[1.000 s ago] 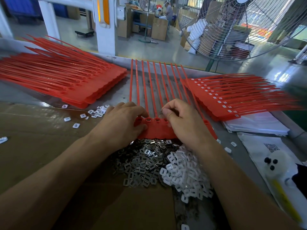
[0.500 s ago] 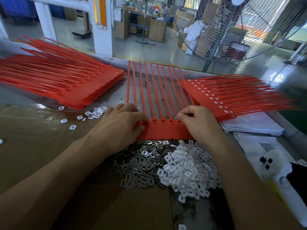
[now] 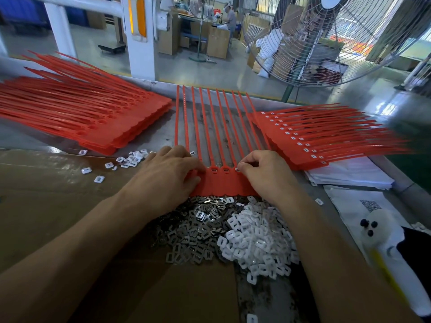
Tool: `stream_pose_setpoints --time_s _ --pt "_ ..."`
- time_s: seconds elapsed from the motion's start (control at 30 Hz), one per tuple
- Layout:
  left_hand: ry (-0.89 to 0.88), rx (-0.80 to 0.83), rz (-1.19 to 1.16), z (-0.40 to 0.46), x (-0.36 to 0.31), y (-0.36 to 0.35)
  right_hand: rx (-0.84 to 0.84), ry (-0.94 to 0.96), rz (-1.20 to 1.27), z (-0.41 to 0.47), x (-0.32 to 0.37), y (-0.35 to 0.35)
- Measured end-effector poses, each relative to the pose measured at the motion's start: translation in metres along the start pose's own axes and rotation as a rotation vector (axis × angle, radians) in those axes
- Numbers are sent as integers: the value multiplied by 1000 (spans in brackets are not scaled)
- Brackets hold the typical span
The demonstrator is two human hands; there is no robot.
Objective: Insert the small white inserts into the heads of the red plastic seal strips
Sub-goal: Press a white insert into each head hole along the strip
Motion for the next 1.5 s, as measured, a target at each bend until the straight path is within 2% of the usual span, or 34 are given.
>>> stream_pose_setpoints --time_s 0.43,0.77,0.97,1.07,1.2,1.3,1.5 --pt "-5 -8 -3 1 3 -3 -77 -36 2 4 1 -7" --pt "-13 -2 -11 1 5 -3 -75 -27 -15 4 0 -7" --pt "-15 0 -19 2 5 -3 -73 34 29 -4 3 0" --pt "-17 -7 -22 2 5 -3 31 150 85 -12 9 7" --pt "-15 -24 -28 2 6 -3 292 295 91 -22 21 11" --pt "-14 -31 -24 2 7 -3 422 331 68 -27 26 11" --pt "-13 -48 -19 2 7 -2 538 317 88 -30 25 17"
Point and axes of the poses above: each hand's wrist, its own z-axis towards the middle knuckle, its own y-axis out of the back of the hand, x = y × z, the point moved 1 cm from there along z, towards the middle knuckle, and after that the axes turned 2 degrees about -y, right-handed, at the moved point
